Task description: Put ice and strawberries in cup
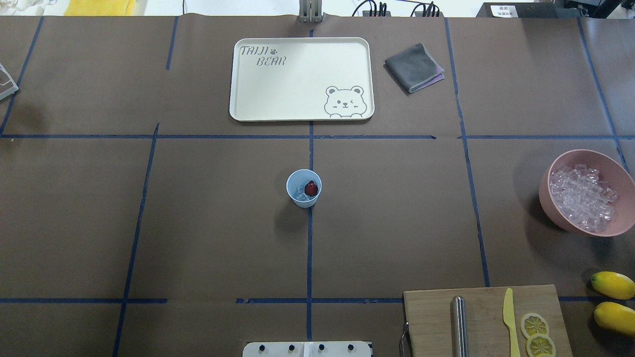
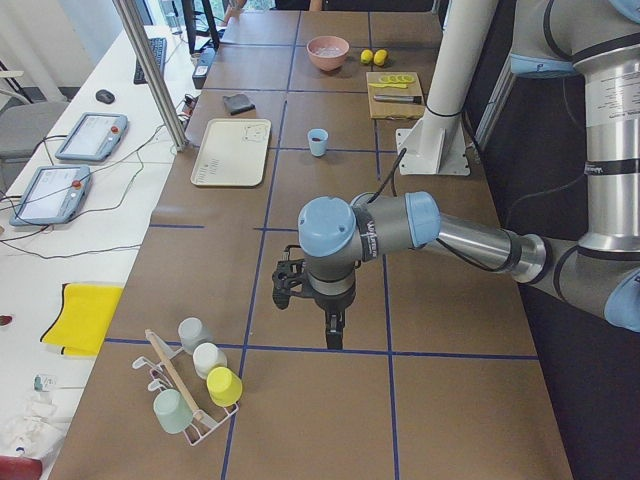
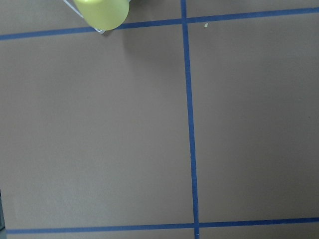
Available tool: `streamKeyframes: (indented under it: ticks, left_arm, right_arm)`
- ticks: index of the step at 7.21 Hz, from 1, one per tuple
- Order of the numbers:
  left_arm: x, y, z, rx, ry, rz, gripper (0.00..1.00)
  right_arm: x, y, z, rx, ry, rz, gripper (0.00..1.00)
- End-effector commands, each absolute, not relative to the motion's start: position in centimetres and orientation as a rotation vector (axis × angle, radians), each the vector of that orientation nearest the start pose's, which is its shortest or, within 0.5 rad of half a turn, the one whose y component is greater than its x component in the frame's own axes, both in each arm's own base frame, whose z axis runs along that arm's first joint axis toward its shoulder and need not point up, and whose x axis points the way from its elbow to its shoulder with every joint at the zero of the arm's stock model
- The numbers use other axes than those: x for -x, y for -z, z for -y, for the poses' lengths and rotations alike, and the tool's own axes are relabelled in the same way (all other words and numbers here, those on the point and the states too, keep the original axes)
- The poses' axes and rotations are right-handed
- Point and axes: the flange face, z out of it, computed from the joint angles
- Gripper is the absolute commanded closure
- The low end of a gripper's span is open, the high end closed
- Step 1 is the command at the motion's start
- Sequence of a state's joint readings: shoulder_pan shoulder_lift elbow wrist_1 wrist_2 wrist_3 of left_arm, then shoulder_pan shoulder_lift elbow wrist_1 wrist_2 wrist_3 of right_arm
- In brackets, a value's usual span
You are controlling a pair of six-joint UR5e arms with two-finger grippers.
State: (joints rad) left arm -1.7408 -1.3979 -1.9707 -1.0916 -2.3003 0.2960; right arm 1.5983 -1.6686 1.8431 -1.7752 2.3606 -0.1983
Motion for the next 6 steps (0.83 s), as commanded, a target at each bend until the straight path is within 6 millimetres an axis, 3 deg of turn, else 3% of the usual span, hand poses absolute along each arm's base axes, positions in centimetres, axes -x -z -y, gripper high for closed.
streamKeyframes:
  ticks: [1, 3, 4, 6]
  left_arm:
    - [13.1, -61.7, 37.7, 0.041, -0.035, -0.756, 0.00]
    - [11.8, -62.5, 38.1, 0.069, -0.057, -0.763, 0.00]
    - [10.8, -63.9, 38.3, 0.103, -0.073, -0.767, 0.00]
    - [9.5, -64.0, 39.2, 0.061, -0.138, -0.752, 0.00]
  right_arm:
    - [-7.3, -59.4, 42.8, -0.051, 0.152, 0.792, 0.01]
    - [-5.5, -60.3, 42.6, -0.021, 0.198, 0.780, 0.01]
    - [-4.8, -60.4, 42.6, -0.012, 0.212, 0.781, 0.01]
    - [-4.7, -60.4, 42.6, -0.011, 0.208, 0.781, 0.01]
